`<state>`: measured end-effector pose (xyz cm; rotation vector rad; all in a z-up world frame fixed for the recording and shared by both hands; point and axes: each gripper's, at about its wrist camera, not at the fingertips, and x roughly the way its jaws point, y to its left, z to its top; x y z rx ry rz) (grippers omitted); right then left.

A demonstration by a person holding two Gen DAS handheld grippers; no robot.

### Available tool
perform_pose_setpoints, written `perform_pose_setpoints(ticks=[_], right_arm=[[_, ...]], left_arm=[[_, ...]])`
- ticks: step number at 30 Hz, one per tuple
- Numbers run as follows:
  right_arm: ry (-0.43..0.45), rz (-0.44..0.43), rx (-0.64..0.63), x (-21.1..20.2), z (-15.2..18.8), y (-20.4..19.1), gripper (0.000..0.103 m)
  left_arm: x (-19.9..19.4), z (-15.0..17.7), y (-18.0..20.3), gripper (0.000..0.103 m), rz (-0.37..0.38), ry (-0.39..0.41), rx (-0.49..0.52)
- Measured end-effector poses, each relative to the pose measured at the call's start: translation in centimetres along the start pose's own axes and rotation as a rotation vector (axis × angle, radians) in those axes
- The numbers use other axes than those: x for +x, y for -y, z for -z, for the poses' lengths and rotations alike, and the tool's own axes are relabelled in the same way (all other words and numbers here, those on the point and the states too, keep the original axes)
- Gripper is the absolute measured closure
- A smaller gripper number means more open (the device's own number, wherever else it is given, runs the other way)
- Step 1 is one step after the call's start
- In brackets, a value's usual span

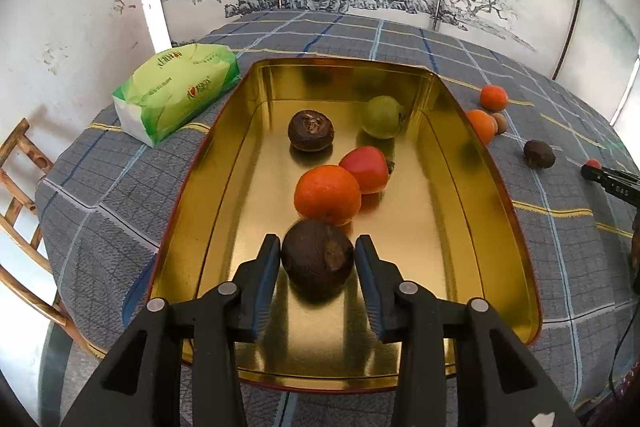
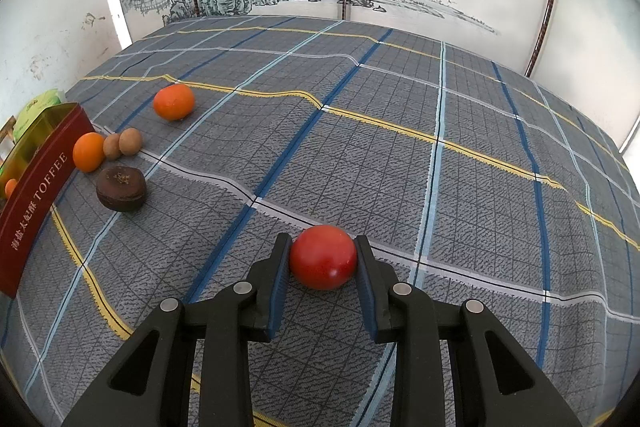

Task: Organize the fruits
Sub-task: 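Lower the dark brown fruit into the tin and open the left tool, then carry the red tomato into the tin and open the right tool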

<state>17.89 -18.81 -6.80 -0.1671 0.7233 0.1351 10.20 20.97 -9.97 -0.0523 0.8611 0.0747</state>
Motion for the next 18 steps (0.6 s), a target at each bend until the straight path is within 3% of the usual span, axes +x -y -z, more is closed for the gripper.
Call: perform_pose_setpoints(ticks=[10, 18], right_arm=[[0.0, 0.0, 0.0, 0.0, 0.0, 0.0, 0.071], [0.0, 0.0, 0.0, 0.0, 0.0, 0.0, 0.071]], left_arm=[[-0.7, -0.2, -0.1, 0.04, -0.036, 0.024, -0.008], [-1.3, -0.2, -0.3, 0.033, -0.063, 0.038, -0.024]])
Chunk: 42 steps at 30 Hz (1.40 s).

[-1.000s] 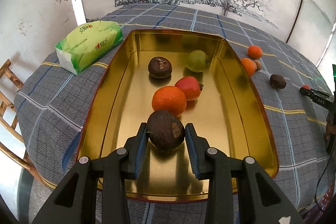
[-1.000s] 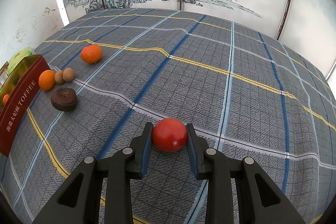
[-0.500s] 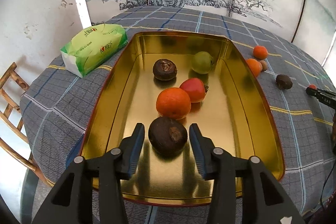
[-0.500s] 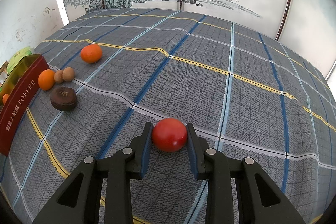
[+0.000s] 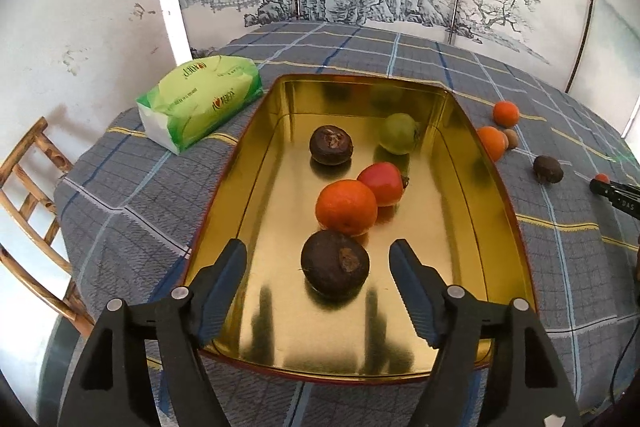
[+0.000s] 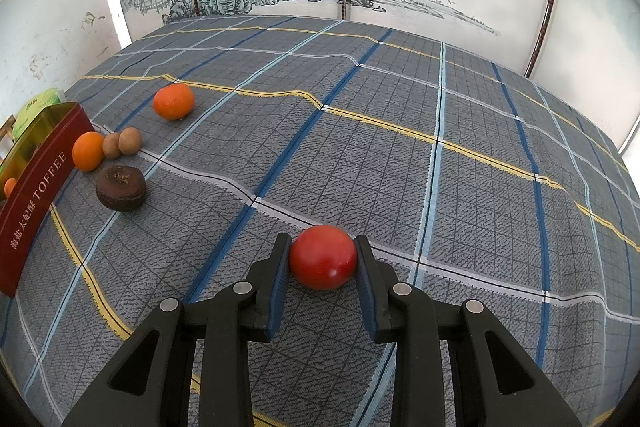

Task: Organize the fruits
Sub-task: 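Carry the red tomato into the tin and open the right tool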

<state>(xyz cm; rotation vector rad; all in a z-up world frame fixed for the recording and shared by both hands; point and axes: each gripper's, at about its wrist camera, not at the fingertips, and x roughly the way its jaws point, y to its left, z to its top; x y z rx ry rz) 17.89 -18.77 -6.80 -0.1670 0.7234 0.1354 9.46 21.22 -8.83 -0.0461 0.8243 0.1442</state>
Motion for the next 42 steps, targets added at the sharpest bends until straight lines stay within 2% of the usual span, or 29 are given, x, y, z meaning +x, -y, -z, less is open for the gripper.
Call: perform_pose_setpoints(ticks=[6, 10, 17, 28, 33, 38, 42], right_arm=[[0.001, 0.001, -0.001, -0.1, 0.1, -0.1, 0.071], [-0.003, 0.005, -0.002, -0.1, 0.1, -0.1, 0.071], [0.009, -0.066, -0.008, -2.2, 0.8, -2.3, 0.071], [0.075, -0.319, -0.187, -8.4, 0.2, -15.3, 0.071], [0.074, -0.436, -0.276, -9.7, -0.1, -21.4, 0.071], [0.053, -0.483, -0.346, -8.9, -0.7, -26.0, 0.071], [0.019, -0.493, -0.36, -7.3, -1.1, -27.8, 0.071]], left_arm=[[-1.0, 0.1, 0.4, 0.03, -0.034, 0.012, 0.016], [-2.2, 0.2, 0.7, 0.024, -0.061, 0.04, 0.039], [-3.8, 0.5, 1.3, 0.021, -0.07, 0.065, 0.064], [-5.2, 1.7, 1.0, 0.021, -0.068, 0.069, 0.059], [-5.5, 2.6, 0.2, 0.02, -0.074, 0.054, 0.043], [-5.6, 3.3, -1.0, 0.019, -0.09, 0.046, 0.024], [-5.6, 3.5, -2.0, 0.017, -0.112, 0.041, 0.007]])
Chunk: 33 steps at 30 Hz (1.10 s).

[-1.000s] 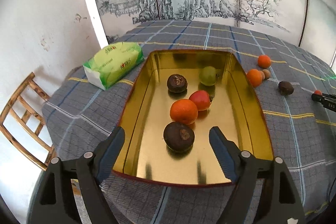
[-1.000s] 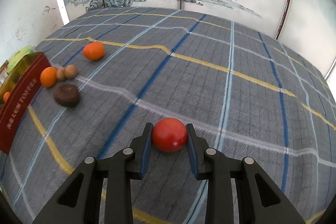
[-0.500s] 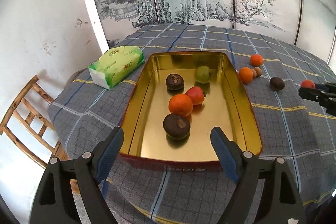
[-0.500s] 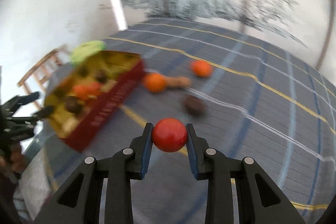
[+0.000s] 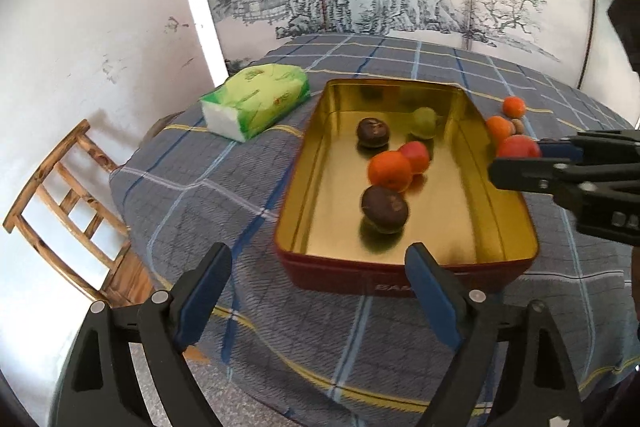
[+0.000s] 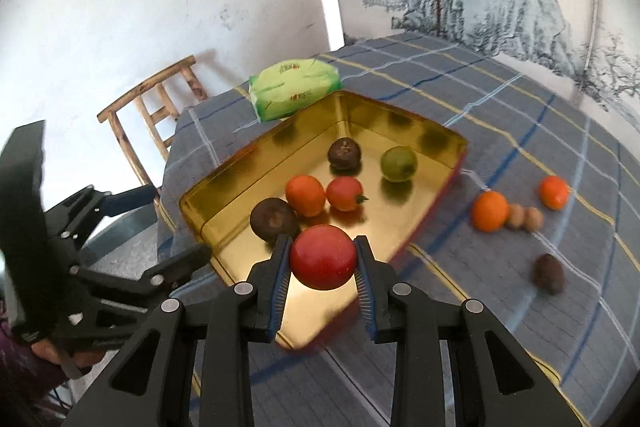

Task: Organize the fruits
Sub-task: 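Carry the red tomato into the tin and open the right tool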

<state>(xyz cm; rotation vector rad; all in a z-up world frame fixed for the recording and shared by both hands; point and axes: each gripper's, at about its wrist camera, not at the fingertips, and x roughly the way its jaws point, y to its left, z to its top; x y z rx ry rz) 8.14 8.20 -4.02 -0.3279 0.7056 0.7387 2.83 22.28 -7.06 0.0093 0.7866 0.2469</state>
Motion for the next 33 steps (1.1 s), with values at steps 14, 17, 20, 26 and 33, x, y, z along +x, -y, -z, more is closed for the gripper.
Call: perform_pose_setpoints(ticks=[14, 17, 20, 26, 33], right_arm=[[-0.091, 0.068, -0.022, 5.4, -1.0, -0.3, 0.071], [-0.096, 0.077, -0.03, 5.8, -1.2, -0.4, 0.071], [-0.099, 0.081, -0.031, 6.2, -1.4, -0.5, 0.071], [-0.104, 0.08, -0.032, 6.4, -1.5, -0.6, 0.071], [-0.083, 0.066, 0.001, 6.5, -1.8, -0.4, 0.07]], left_arm=[[-0.6, 0.0, -0.4, 0.016, -0.019, 0.027, 0.015], [-0.9, -0.1, -0.3, 0.015, -0.023, 0.036, 0.019], [-1.2, -0.2, -0.2, 0.014, -0.032, 0.045, 0.024], [-1.8, -0.2, 0.2, 0.013, -0.043, 0.059, 0.037], [-1.9, -0.2, 0.5, 0.012, -0.045, 0.053, 0.044]])
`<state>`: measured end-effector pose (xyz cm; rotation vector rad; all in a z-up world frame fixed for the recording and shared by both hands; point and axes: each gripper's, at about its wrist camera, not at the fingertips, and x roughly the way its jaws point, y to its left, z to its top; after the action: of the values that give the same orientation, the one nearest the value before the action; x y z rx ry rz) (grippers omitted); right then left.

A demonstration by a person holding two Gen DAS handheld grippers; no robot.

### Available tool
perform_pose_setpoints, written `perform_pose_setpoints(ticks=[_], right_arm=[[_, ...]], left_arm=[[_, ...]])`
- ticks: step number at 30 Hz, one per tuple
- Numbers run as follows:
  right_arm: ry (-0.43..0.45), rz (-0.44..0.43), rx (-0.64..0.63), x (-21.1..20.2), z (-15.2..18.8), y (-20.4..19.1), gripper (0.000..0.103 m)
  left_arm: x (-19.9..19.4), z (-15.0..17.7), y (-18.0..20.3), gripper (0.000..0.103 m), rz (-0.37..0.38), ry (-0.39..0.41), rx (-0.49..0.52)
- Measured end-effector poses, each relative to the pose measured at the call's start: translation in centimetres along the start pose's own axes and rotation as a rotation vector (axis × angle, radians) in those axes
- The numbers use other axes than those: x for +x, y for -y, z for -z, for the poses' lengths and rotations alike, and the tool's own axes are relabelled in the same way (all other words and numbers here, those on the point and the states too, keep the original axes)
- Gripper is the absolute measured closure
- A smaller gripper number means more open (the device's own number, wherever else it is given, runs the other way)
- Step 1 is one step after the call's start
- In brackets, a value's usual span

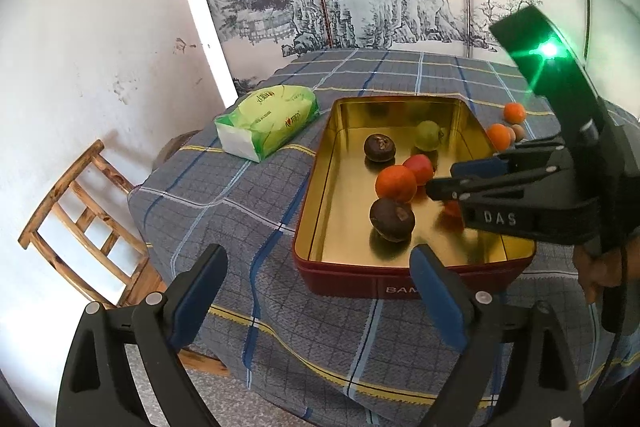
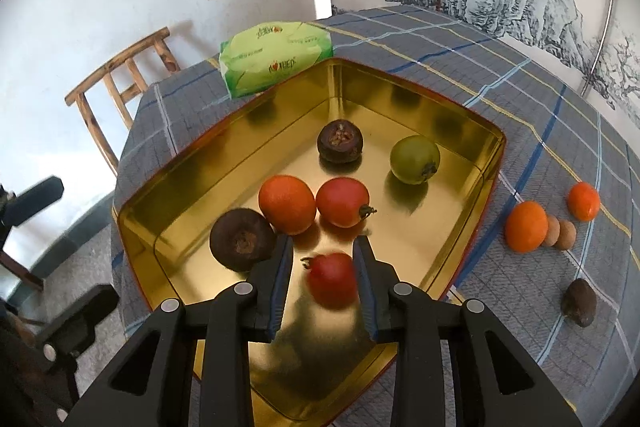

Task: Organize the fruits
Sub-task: 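Carry the red tomato into the tin and open the right tool, then grasp the tangerine beside the tin with the left tool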

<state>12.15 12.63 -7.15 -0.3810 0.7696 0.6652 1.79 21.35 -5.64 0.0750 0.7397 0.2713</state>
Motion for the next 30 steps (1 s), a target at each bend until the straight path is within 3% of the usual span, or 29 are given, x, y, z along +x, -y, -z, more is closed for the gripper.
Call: perform_pose_setpoints(ticks=[6, 11, 20, 23, 27, 30], right_arm=[[0.079, -0.016, 0.027, -2.4, 0.4, 1.0, 0.07], [0.161, 0.068, 0.078, -7.0, 4.2, 5.2, 0.064], [0.082, 0.365, 0.237, -12.7, 14.5, 18.1, 0.063], [0.067, 0.424, 0.262, -13.9, 16.8, 20.8, 0.063], [0.076, 0.411, 0.328, -14.7, 18.6, 23.6, 0.063], [0.083, 0.386, 0.356, -14.7, 19.4, 24.4, 0.063]], left_arm=[[0.1, 0.0, 0.2, 0.012, 0.005, -0.006, 0.005], [-0.4, 0.0, 1.2, 0.012, 0.044, 0.006, 0.038], [-2.6, -2.9, 6.5, 0.014, 0.253, 0.033, 0.127], [-2.3, -4.8, 9.1, 0.017, 0.312, 0.016, 0.189], [-0.7, -7.9, 12.8, 0.022, 0.41, -0.016, 0.29], [1.2, -10.2, 15.8, 0.026, 0.469, -0.027, 0.425]])
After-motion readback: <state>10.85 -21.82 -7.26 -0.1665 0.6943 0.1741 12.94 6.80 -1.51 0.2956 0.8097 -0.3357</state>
